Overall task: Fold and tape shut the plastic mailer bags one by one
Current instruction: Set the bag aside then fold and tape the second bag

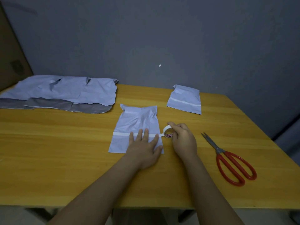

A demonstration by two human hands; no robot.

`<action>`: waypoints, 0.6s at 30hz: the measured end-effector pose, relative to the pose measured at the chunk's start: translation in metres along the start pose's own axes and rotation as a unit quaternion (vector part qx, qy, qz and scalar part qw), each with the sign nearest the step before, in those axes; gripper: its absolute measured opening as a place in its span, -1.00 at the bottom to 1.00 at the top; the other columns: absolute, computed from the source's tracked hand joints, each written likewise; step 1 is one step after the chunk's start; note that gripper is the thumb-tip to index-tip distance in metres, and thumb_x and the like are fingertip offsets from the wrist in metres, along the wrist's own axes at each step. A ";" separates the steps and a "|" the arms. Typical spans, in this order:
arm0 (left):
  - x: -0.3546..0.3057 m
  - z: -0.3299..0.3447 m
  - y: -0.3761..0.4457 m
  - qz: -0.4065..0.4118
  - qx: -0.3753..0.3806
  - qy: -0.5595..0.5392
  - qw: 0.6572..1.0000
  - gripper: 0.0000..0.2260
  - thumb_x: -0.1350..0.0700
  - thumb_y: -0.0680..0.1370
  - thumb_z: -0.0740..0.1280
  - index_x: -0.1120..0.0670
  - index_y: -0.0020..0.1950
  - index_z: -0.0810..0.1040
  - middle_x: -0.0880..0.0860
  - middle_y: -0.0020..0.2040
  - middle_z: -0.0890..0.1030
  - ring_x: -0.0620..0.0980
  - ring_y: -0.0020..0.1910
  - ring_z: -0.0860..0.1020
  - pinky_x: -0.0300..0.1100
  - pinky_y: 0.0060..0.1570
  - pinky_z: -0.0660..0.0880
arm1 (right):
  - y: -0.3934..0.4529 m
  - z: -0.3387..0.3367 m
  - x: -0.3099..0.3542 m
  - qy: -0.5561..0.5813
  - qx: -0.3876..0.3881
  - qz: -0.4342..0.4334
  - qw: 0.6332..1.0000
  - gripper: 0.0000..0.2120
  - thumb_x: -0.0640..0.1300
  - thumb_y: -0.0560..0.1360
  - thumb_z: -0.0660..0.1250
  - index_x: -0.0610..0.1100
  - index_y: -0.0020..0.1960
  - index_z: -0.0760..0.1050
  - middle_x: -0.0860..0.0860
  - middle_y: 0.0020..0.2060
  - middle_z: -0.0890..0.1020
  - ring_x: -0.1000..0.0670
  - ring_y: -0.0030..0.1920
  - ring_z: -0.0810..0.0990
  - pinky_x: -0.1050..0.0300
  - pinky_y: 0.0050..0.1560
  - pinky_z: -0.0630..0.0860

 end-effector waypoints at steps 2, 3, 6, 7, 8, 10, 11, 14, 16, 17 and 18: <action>-0.002 -0.001 0.000 -0.006 0.023 -0.023 0.999 -0.46 -0.24 0.61 -0.15 -0.11 0.56 -0.17 0.11 0.56 -0.21 0.12 0.52 -0.26 0.20 0.43 -0.26 | 0.001 -0.001 -0.002 0.008 0.001 0.001 1.000 -0.59 -0.29 0.57 0.14 0.03 0.32 0.48 -0.01 0.05 0.54 -0.02 -0.03 0.50 0.16 -0.22 0.33; -0.003 -0.002 -0.001 -0.010 0.032 -0.046 0.998 -0.45 -0.23 0.61 -0.15 -0.11 0.55 -0.22 0.10 0.56 -0.22 0.10 0.52 -0.27 0.18 0.43 -0.28 | 0.001 -0.003 -0.003 0.009 -0.002 0.003 1.000 -0.60 -0.28 0.57 0.15 0.03 0.32 0.49 -0.02 0.06 0.56 -0.04 0.00 0.52 0.16 -0.21 0.34; -0.008 -0.005 -0.002 -0.020 0.045 -0.162 0.986 -0.46 -0.11 0.65 -0.10 -0.02 0.54 -0.28 0.05 0.56 -0.21 0.01 0.52 -0.27 0.06 0.45 -0.33 | 0.004 -0.011 -0.009 -0.007 -0.014 0.005 1.000 -0.61 -0.23 0.59 0.18 0.01 0.37 0.45 -0.03 0.08 0.62 -0.07 0.05 0.55 0.16 -0.22 0.33; -0.009 -0.008 -0.002 -0.021 0.047 -0.196 0.979 -0.47 -0.04 0.66 -0.07 0.02 0.54 -0.26 0.03 0.56 -0.19 -0.02 0.52 -0.25 0.00 0.45 -0.32 | 0.005 -0.014 -0.011 -0.021 -0.016 0.005 1.000 -0.59 -0.22 0.59 0.19 0.01 0.40 0.41 -0.04 0.06 0.63 -0.08 0.02 0.56 0.15 -0.25 0.32; -0.010 -0.011 -0.002 -0.020 0.048 -0.218 0.975 -0.47 0.04 0.66 -0.04 0.06 0.55 -0.22 0.03 0.57 -0.16 -0.03 0.52 -0.23 -0.04 0.46 -0.29 | 0.005 -0.017 -0.013 -0.037 -0.015 0.008 0.999 -0.58 -0.21 0.59 0.20 0.01 0.43 0.38 -0.05 0.04 0.64 -0.09 0.00 0.57 0.15 -0.27 0.31; -0.009 -0.017 -0.003 -0.019 0.041 -0.218 0.975 -0.47 0.11 0.65 0.02 0.09 0.55 -0.16 0.05 0.57 -0.12 -0.01 0.54 -0.16 -0.08 0.48 -0.18 | 0.007 -0.022 -0.016 -0.041 -0.016 0.016 0.999 -0.59 -0.21 0.59 0.21 -0.03 0.42 0.38 -0.07 0.07 0.64 -0.10 0.04 0.57 0.12 -0.24 0.38; -0.008 -0.020 -0.004 -0.021 0.035 -0.212 0.976 -0.46 0.12 0.64 0.04 0.10 0.56 -0.14 0.05 0.57 -0.09 0.02 0.54 -0.12 -0.08 0.48 -0.12 | 0.008 -0.024 -0.016 -0.031 -0.017 0.018 0.999 -0.62 -0.21 0.59 0.21 -0.06 0.40 0.42 -0.06 0.14 0.62 -0.09 0.12 0.56 0.11 -0.15 0.44; -0.008 -0.027 -0.001 -0.008 0.006 -0.223 0.975 -0.48 0.15 0.63 0.07 0.09 0.56 -0.06 0.05 0.57 -0.02 0.07 0.53 -0.05 -0.04 0.47 -0.01 | 0.008 -0.028 -0.019 -0.002 0.002 0.037 0.999 -0.66 -0.18 0.58 0.24 -0.10 0.36 0.46 -0.05 0.24 0.56 -0.07 0.22 0.51 0.07 0.07 0.45; -0.011 -0.032 0.008 0.014 -0.025 -0.263 0.964 -0.51 0.19 0.63 0.07 0.10 0.55 0.04 0.07 0.55 0.08 0.06 0.52 0.04 -0.06 0.46 0.06 | 0.007 -0.031 -0.021 -0.008 0.029 0.049 0.998 -0.63 -0.13 0.57 0.29 -0.09 0.37 0.44 -0.07 0.23 0.54 -0.09 0.20 0.50 0.03 0.08 0.46; -0.014 -0.035 0.012 0.025 -0.032 -0.285 0.958 -0.53 0.21 0.63 0.07 0.11 0.54 0.08 0.07 0.54 0.13 0.04 0.51 0.09 -0.10 0.44 0.10 | 0.006 -0.032 -0.022 -0.017 0.039 0.051 0.998 -0.60 -0.11 0.56 0.30 -0.09 0.38 0.42 -0.08 0.23 0.54 -0.10 0.19 0.50 0.01 0.08 0.46; -0.019 -0.038 0.016 0.036 -0.035 -0.300 0.953 -0.54 0.23 0.63 0.06 0.12 0.54 0.11 0.07 0.53 0.16 0.02 0.50 0.14 -0.15 0.43 0.12 | 0.004 -0.034 -0.023 -0.025 0.045 0.051 0.997 -0.58 -0.09 0.56 0.31 -0.09 0.40 0.40 -0.09 0.24 0.53 -0.10 0.20 0.49 0.00 0.09 0.47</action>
Point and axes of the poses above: each hand's wrist, its own y-axis towards the middle knuckle, its own z-axis out of the palm, x = y × z, the point moved 4 cm from there along y, towards the middle knuckle
